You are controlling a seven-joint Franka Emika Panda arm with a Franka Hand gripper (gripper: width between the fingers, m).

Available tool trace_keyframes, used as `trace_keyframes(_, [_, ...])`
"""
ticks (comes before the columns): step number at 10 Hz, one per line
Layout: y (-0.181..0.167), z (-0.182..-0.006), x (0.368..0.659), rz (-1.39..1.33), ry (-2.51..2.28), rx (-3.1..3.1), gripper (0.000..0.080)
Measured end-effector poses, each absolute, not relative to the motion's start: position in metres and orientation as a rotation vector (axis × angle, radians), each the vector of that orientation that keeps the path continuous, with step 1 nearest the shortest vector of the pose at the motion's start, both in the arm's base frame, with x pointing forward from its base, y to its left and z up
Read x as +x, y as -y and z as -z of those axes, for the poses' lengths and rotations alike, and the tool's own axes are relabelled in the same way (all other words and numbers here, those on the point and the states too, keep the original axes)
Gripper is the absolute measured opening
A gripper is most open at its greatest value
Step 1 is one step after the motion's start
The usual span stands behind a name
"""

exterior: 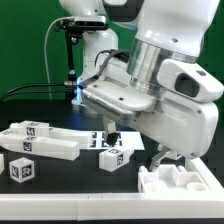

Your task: Assemble chair

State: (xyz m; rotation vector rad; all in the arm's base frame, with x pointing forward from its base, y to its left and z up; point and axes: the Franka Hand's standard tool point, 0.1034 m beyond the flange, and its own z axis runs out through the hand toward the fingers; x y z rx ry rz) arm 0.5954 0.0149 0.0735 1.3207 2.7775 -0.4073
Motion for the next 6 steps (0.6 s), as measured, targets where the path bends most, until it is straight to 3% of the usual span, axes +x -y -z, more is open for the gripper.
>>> trace_keyframes(6, [-0.0219, -0.0610, 0.5832, 0.328, -2.306, 2.001, 0.0648])
